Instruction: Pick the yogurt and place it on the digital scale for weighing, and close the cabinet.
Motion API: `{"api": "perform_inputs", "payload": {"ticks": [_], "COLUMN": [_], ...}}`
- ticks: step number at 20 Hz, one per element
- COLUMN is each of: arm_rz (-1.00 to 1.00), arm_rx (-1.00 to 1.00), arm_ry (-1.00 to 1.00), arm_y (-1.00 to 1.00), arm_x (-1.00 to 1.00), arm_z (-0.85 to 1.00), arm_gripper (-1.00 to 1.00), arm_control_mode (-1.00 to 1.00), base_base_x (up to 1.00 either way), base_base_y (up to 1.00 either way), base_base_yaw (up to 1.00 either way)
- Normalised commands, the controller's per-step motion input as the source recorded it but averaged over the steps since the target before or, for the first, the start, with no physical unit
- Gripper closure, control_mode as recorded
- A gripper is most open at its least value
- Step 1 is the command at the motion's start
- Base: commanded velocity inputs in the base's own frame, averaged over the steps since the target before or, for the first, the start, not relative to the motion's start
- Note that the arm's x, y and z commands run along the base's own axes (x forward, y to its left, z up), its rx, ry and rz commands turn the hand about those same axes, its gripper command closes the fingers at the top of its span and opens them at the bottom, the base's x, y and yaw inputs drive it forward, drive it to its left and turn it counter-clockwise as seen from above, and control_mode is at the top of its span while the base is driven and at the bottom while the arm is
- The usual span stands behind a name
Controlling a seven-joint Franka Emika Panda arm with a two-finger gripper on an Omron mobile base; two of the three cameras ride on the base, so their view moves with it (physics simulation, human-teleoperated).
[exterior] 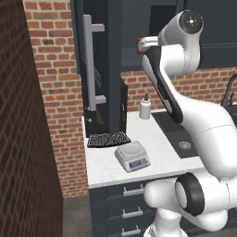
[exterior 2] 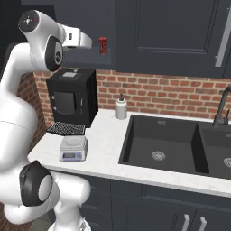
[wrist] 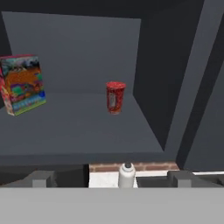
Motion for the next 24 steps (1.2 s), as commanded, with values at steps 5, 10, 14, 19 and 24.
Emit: {"api": "perform_inputs", "payload": {"ticks": [5,10,14,19,24], "arm_rz": [-0.01,0.0,0.0,0.0,0.0], "arm_rx": [-0.01,0.0,0.0,0.0,0.0], "arm_ry": [0.0,-0.01,0.0,0.01,0.02], "arm_y": [-0.1,-0.13,-0.09,0.0,0.0], "arm_x": [0.32,0.27,0.33,0.39,0.4], "arm_z": [0.0,-0.06,-0.11,-0.02,0.0], "arm_gripper": [-1.0,-1.0,-1.0,-1.0,-1.0], "arm_control_mode": [-1.0,-1.0,-1.0,-1.0,-1.0], "base_base_x": [0.0,0.0,0.0,0.0,0.0], "base_base_y": [0.0,0.0,0.0,0.0,0.0], "base_base_yaw": [0.0,0.0,0.0,0.0,0.0]}}
